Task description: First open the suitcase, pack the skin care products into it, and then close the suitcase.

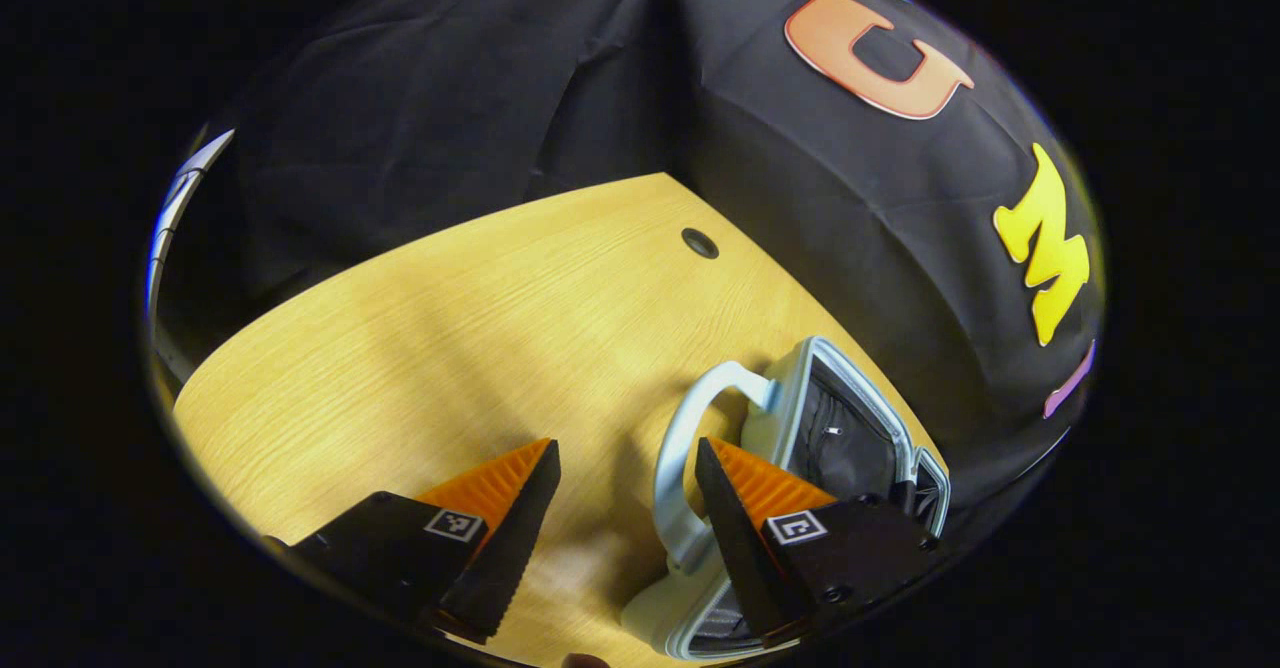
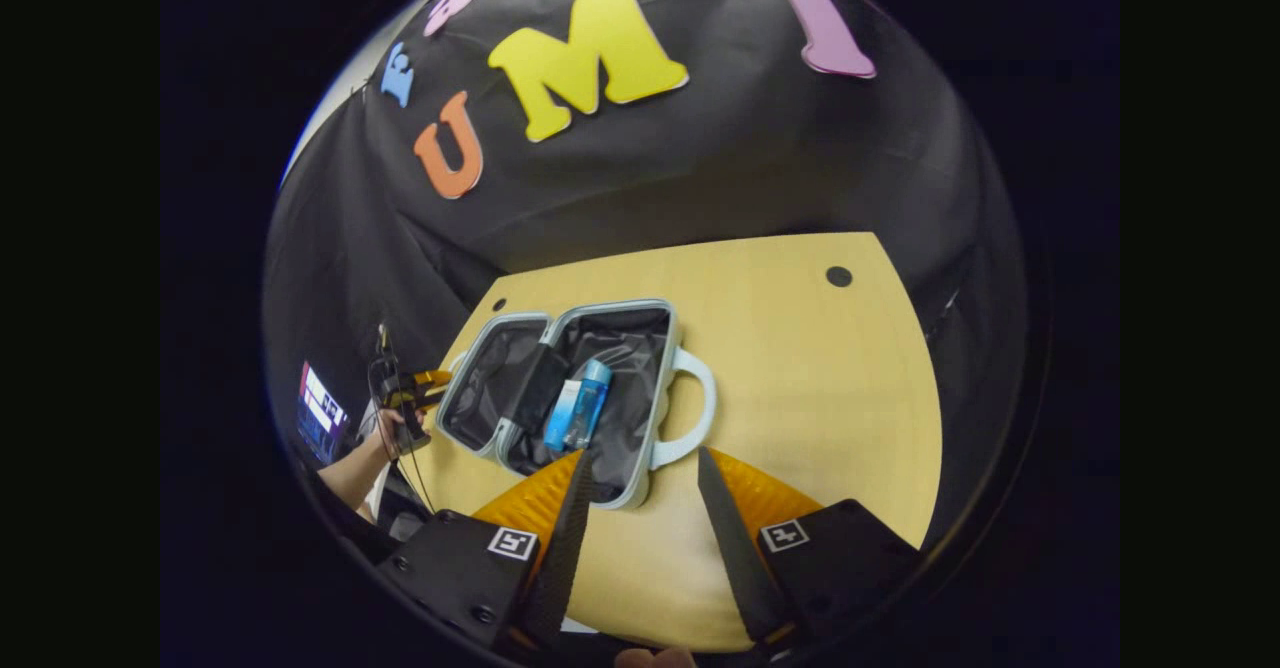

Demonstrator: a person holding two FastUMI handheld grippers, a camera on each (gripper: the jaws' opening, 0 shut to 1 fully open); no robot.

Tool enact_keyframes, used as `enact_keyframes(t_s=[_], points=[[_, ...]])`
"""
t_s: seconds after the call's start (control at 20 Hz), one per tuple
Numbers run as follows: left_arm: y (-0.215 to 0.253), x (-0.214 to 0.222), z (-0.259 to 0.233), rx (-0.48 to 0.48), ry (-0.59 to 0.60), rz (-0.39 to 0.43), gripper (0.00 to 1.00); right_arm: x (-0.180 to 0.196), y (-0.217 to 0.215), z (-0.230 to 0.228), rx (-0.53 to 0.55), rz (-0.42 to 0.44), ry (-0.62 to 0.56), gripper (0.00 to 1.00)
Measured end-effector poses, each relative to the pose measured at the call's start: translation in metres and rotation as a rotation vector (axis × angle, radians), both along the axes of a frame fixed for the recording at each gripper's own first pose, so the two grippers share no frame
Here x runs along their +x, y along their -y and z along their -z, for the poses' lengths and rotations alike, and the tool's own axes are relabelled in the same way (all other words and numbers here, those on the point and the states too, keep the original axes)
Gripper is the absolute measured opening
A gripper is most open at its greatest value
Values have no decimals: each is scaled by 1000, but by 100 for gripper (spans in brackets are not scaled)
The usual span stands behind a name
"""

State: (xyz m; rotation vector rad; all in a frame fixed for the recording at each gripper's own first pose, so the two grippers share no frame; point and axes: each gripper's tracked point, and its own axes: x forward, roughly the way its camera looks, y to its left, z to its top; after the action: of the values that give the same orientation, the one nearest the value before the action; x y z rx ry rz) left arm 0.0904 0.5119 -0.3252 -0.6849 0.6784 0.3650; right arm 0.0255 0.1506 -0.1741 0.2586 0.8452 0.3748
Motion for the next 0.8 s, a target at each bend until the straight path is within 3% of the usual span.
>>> enact_keyframes(t_s=[0.2, 0.4, 0.45, 0.5, 0.65, 0.8], points=[[9, 20, 6, -23, -12, 23, 67, -5, 11, 1, 4, 38, 2, 63], [12, 25, 7, 6, -65, 51, 31, -4, 14, -6, 24, 62, 39, 63], [13, 26, 3, 31, -71, 56, 12, 0, 19, -8, 14, 81, 67, 63], [13, 28, -3, 49, -71, 61, 19, 3, 25, -10, 1, 100, 93, 63], [17, 30, -35, 132, -45, 83, 13, 4, 43, -19, -6, 162, 141, 63], [32, 32, -98, 191, 44, 90, 12, 6, 77, -24, -107, 202, 236, 63]])
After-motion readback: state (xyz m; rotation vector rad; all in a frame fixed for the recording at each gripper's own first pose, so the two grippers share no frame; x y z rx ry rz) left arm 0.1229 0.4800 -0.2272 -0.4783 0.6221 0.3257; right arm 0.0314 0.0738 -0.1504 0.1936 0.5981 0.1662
